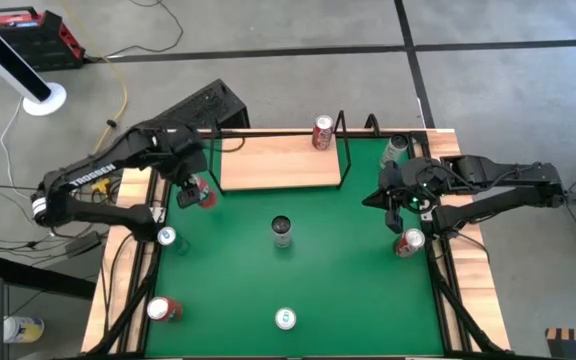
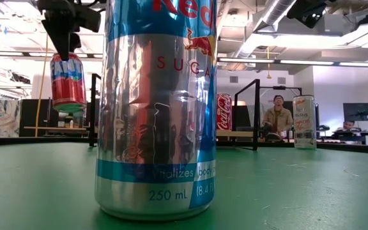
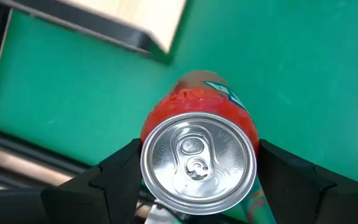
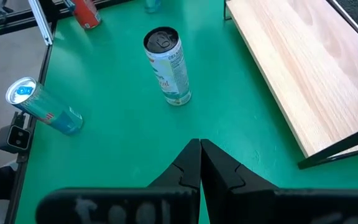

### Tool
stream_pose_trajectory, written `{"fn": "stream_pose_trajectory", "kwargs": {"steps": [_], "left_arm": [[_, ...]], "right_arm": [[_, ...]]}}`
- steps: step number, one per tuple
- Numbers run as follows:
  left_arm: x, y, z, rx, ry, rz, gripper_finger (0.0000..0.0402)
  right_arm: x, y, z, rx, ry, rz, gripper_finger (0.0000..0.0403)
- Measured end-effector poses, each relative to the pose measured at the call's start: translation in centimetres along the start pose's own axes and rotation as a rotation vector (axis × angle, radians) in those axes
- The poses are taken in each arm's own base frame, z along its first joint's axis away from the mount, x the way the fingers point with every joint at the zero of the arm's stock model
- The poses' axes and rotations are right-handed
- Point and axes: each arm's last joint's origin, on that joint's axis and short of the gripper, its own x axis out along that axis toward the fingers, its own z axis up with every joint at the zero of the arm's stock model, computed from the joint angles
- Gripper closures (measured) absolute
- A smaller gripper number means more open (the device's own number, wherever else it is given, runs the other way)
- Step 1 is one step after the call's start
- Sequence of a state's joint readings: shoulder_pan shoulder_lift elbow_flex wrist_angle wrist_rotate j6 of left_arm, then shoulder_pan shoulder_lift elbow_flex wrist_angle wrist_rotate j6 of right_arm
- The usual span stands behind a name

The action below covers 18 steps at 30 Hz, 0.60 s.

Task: Place canned beverage on shelf
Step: Put the top orange soda can on the shelf

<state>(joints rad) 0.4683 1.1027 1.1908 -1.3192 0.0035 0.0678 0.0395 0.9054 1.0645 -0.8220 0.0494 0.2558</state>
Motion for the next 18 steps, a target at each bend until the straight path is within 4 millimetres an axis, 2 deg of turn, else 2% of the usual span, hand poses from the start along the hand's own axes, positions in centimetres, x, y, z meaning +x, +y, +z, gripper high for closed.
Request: {"fn": "stream_pose_trajectory", "kwargs": {"steps": [8,18], "left_arm": [[-0.1,-3.2,0.5,0.028,-0.054,-0.065,0.0147],[-2.2,-6.7,3.3,0.108,-0.129,-0.115,0.0147]], "right_arm": [[0.0,0.0,0.0,-0.003,0.000,0.000,0.0372],[0.0,0.0,0.0,-0.003,0.001,0.000,0.0372]]}}
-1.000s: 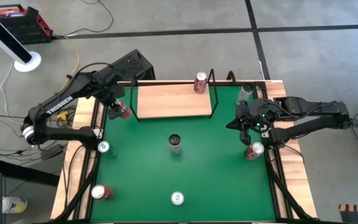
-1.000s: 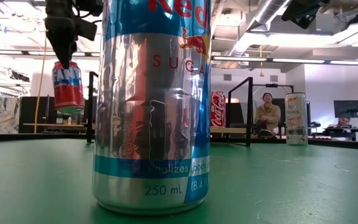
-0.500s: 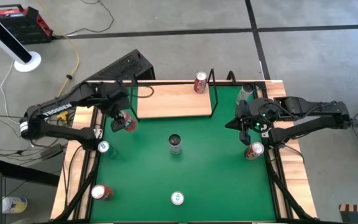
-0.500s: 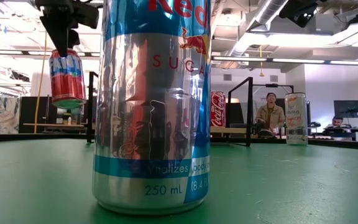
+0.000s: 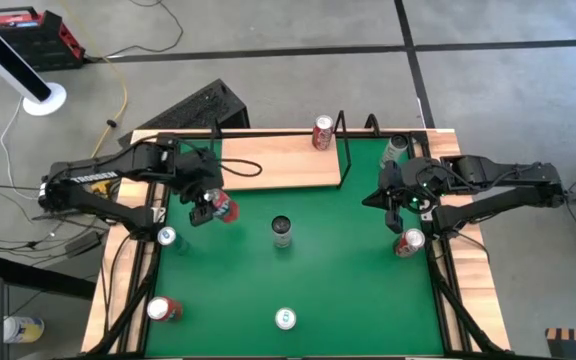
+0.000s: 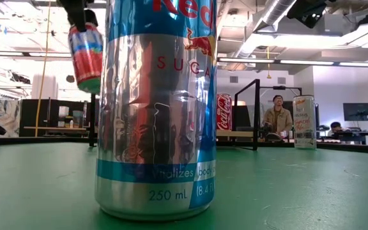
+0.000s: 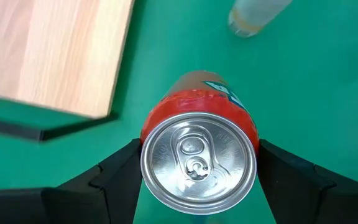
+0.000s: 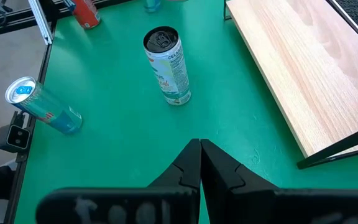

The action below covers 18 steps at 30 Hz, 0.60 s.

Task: Place canned beverage on shelf
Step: Put the top orange soda can on the shelf

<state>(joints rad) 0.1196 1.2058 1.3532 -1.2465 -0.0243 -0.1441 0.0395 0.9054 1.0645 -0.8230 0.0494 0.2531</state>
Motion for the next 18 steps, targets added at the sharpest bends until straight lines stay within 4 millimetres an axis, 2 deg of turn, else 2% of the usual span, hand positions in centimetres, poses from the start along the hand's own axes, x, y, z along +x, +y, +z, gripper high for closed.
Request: {"fn": "stream_pose_trajectory", "kwargs": {"steps": [11,18], "left_arm": [[-0.6,-3.9,5.5,0.144,-0.037,-0.042,0.0147],[-0.9,-4.9,9.5,0.232,-0.117,0.014,0.0147]], "right_arm": [[0.0,0.0,0.0,-0.001,0.000,0.000,0.0372],[0.0,0.0,0.0,0.000,0.000,0.000,0.0372]]}}
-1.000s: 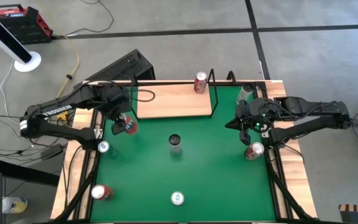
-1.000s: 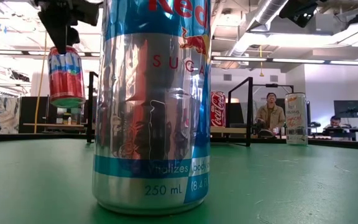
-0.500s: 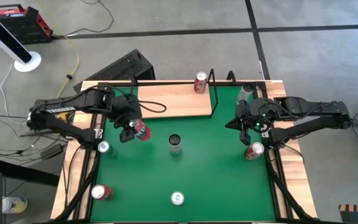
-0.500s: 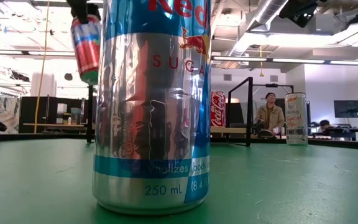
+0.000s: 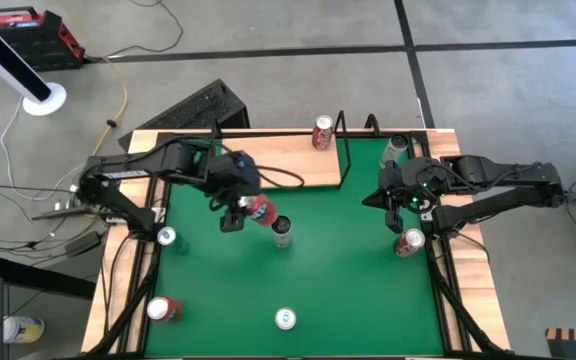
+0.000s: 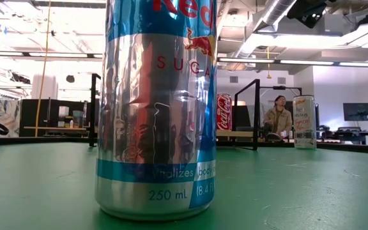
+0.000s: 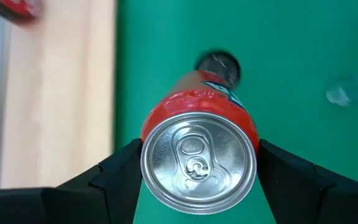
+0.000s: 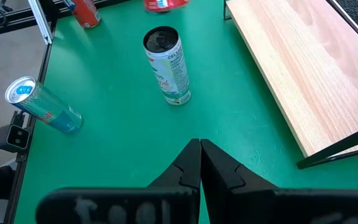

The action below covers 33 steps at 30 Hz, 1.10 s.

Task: Place canned beverage on shelf
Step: Put the top orange soda can on the shelf

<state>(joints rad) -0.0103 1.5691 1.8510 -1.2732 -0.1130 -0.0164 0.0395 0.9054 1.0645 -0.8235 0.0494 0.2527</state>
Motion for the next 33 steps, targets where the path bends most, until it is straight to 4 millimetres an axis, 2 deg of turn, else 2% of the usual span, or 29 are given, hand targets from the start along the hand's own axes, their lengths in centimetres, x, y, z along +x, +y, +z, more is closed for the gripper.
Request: {"fn": "stream_pose_trajectory", "kwargs": {"steps": [4,8,12,20,23,28,33], "left_arm": [[1.1,0.8,1.4,0.061,0.009,0.056,0.0147],[3.0,2.6,2.0,0.076,0.059,0.092,0.0147],[4.0,4.6,2.6,0.084,0.025,0.094,0.0147],[4.1,8.8,3.3,0.050,-0.084,0.166,0.0147],[4.1,10.4,3.0,0.031,-0.078,0.195,0.0147],[6.4,12.9,2.7,-0.001,-0.017,0.211,0.0147],[9.1,14.2,2.4,0.005,0.050,0.201,0.0147]], "right_arm": [[0.0,0.0,0.0,0.000,0.001,0.000,0.0372],[0.0,0.0,0.0,0.000,0.001,0.000,0.0372],[0.0,0.0,0.0,0.000,0.001,0.000,0.0372],[0.0,0.0,0.0,0.001,0.000,0.000,0.0372],[0.0,0.0,0.0,0.001,0.000,0.000,0.0372],[0.0,0.0,0.0,0.002,-0.003,0.001,0.0372],[0.0,0.0,0.1,0.002,-0.005,0.000,0.0372]]}}
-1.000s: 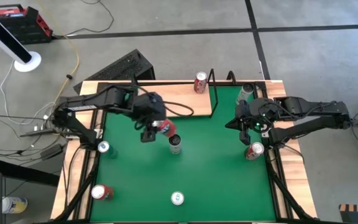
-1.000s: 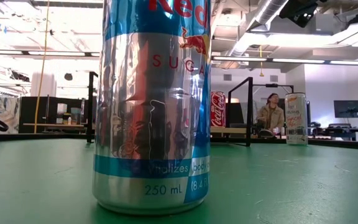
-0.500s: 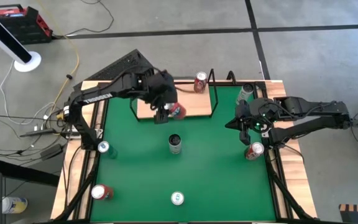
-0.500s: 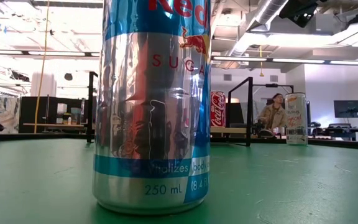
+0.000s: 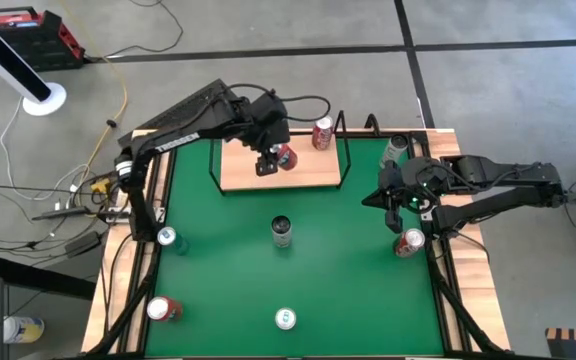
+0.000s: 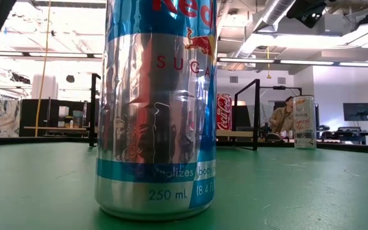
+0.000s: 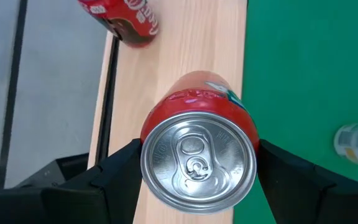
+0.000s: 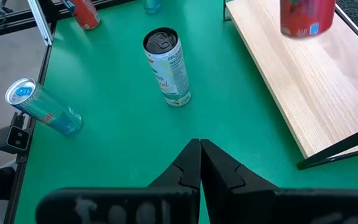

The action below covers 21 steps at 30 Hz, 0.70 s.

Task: Place canned beverage on shelf
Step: Put the top orange soda can on the shelf

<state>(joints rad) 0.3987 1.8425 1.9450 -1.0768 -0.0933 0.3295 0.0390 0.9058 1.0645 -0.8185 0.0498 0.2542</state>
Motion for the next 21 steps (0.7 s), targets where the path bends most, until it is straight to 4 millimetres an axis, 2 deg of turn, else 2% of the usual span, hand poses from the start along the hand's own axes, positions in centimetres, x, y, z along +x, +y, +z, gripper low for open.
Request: {"fn": "stream_pose_trajectory", "kwargs": {"steps": [6,14,21], "left_arm": [[3.4,-0.1,-0.2,0.028,0.089,-0.020,0.0147],[4.0,-0.4,-1.1,0.042,0.197,-0.045,0.0147],[4.4,0.3,-1.9,0.027,0.254,-0.059,0.0147]], "right_arm": [[0.0,0.1,0.4,0.008,-0.040,0.010,0.0372],[0.0,0.1,0.6,0.013,-0.059,0.014,0.0372],[0.9,0.3,1.2,0.014,-0.079,0.018,0.0372]]}}
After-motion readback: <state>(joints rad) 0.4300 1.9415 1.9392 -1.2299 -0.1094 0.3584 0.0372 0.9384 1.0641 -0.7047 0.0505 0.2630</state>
